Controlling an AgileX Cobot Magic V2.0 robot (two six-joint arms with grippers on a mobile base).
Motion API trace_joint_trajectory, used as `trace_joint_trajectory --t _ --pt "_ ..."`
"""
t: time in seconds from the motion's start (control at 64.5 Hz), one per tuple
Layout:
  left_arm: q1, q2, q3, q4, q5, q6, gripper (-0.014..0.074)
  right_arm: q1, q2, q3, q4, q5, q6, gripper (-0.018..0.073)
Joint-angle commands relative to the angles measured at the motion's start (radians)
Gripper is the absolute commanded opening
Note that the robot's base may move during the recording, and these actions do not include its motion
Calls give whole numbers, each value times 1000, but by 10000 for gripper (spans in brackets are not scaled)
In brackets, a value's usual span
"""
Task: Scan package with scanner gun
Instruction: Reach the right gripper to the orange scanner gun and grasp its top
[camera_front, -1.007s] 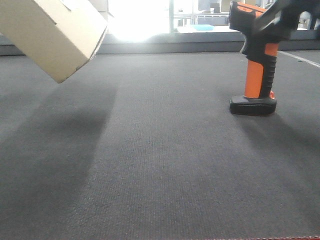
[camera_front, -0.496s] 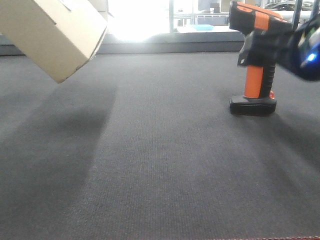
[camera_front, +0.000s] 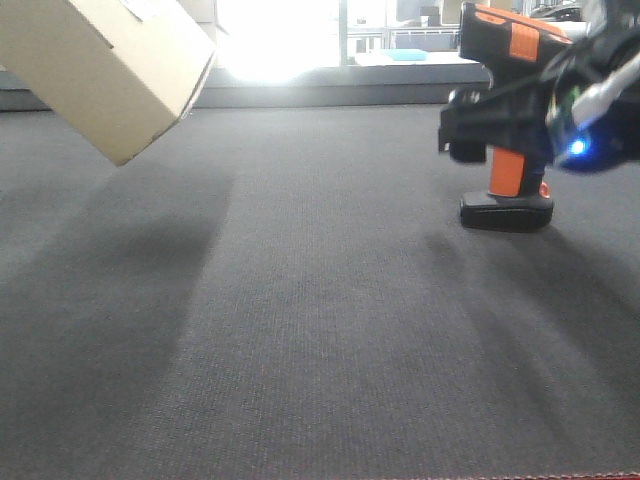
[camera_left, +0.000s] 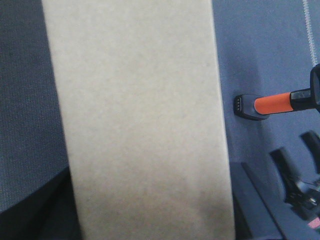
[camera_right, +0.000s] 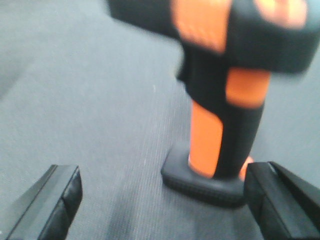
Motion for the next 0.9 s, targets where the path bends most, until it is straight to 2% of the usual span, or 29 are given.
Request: trace_joint_trajectory --t 0.0,0.077,0.434,0.573,0.713,0.883 --pt "-2 -13 -6 -21 -6 3 -111 32 -51 -9 144 -113 -125 559" --pt "-2 -13 -6 -17 -6 3 -111 38 -71 -9 194 -155 -123 559" --pt "-2 -13 -6 -14 -6 5 -111 38 -31 -53 166 -163 -105 559" --pt "-2 -13 -6 -12 -6 5 -111 38 19 -95 194 -172 -86 559" --pt "-2 -13 -6 -12 -6 5 -111 38 63 -117 206 -187 -14 559" --pt "-2 -13 -6 -12 -6 5 -111 38 105 -123 243 -234 -12 559"
